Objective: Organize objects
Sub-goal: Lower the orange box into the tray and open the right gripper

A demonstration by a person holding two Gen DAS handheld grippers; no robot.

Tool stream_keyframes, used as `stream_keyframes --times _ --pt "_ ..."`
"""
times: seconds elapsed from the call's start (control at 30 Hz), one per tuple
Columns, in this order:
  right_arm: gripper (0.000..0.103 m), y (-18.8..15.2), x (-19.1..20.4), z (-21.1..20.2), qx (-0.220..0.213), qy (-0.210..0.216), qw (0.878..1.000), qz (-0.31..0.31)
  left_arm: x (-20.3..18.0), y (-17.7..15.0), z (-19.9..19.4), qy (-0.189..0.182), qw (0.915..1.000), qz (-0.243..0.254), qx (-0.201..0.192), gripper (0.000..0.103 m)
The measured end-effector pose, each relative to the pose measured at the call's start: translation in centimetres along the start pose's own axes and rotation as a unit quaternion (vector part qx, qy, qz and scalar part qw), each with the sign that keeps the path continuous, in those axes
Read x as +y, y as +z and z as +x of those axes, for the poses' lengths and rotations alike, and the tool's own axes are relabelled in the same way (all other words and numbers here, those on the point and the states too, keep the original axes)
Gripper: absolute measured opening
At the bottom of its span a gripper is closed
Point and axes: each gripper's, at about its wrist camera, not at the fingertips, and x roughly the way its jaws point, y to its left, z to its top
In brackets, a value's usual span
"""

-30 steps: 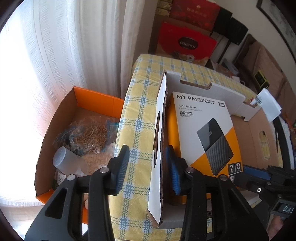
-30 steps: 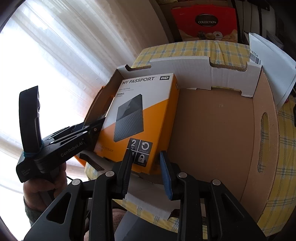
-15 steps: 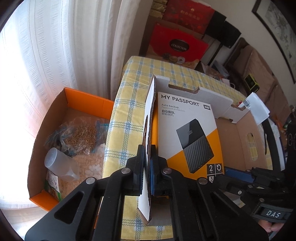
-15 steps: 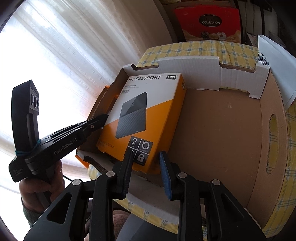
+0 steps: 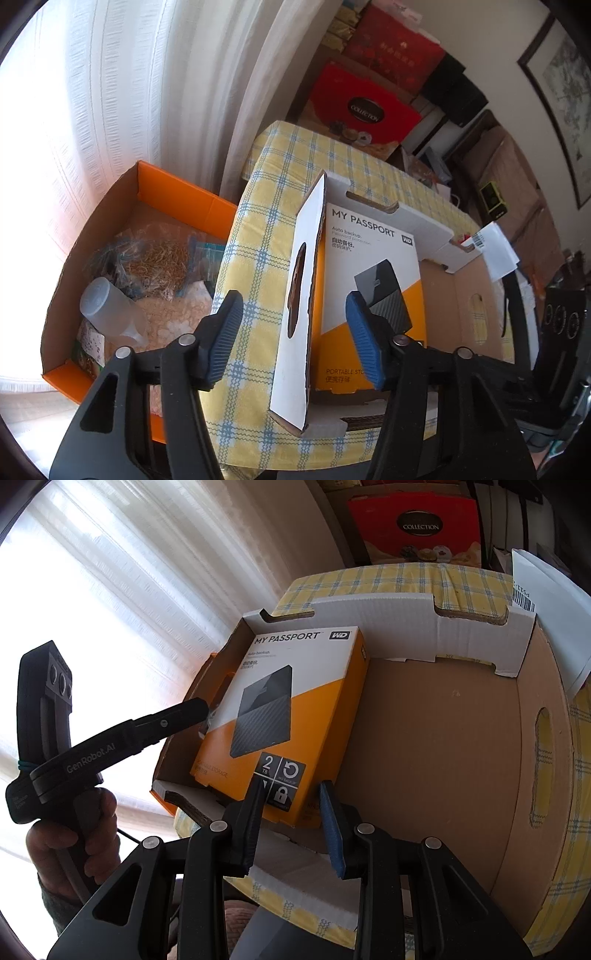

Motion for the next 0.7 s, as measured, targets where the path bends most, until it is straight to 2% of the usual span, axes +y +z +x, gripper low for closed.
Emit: stream_keyframes --times 0.1,0.27,0.57,0.7 --pt "0.032 0.0 0.1 0.1 0.001 0.003 1.0 -0.004 -0.9 0.0 0.2 0.011 0.9996 0.025 0.005 0.054" --pt "0.032 -0.2 0.7 0.4 0.002 0.003 1.0 -0.015 -2.0 -0.3 1.3 0.011 0.9984 0.05 0.025 0.028" --pt "0.032 -0.7 0.3 0.1 0.004 0.014 1.0 -0.01 -2.3 -0.4 1.3 0.01 0.9983 0.053 0.023 0.025" --pt "0.036 -0.8 -0.1 -1.5 -0.007 0.006 1.0 -0.018 -2.5 -0.3 1.2 0.02 0.9979 0.059 0.02 0.021"
